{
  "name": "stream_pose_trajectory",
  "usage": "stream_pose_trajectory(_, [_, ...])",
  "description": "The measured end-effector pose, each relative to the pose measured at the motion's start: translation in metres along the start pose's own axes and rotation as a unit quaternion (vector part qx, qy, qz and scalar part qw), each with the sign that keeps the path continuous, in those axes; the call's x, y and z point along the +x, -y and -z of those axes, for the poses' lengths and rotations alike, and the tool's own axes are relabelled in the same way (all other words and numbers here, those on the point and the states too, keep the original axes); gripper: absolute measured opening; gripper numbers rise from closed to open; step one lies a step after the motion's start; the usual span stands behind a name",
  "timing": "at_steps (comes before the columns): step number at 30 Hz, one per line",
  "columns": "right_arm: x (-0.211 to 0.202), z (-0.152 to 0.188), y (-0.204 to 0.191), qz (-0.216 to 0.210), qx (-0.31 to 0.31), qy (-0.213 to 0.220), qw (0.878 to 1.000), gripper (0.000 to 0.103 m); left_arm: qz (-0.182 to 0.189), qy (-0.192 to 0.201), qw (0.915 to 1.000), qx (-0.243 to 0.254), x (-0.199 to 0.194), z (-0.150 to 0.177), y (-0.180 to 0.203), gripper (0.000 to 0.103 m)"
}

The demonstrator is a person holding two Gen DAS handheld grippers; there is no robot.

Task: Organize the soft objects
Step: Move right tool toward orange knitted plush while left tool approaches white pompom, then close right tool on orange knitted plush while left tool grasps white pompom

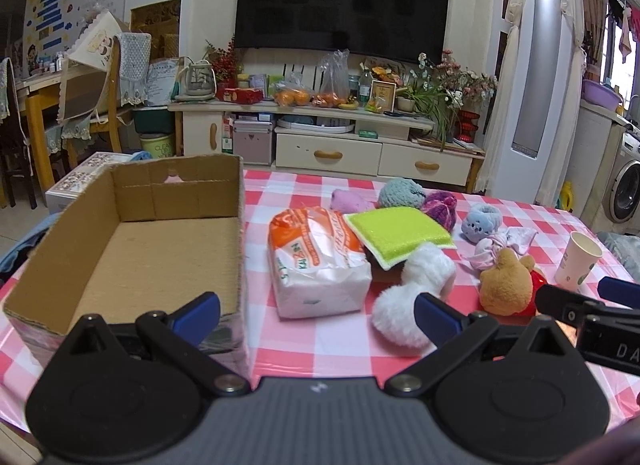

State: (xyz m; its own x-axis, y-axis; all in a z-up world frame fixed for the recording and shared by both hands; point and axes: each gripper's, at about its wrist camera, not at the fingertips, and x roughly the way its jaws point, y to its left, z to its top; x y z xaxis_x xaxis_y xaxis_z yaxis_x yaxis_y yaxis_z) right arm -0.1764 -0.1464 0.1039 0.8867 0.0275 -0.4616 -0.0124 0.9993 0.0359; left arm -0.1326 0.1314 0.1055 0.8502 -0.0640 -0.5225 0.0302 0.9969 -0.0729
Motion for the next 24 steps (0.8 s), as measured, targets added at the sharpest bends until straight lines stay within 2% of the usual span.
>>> stream_pose_trajectory(10, [-0.004,0.004,-0.003,-0.011,0.016,0.008,1.0,0.103,-0.016,0.008,0.9998,0.004,-0.006,-0.001,-0.007,0.102])
stream_pose_trajectory(24, [-0.01,0.017,-0.005,0.013,0.006,0.028,1.0,0.103,-0.026,0.012,0.9994,0.021,-0.003,0.003,-0.002,0.102])
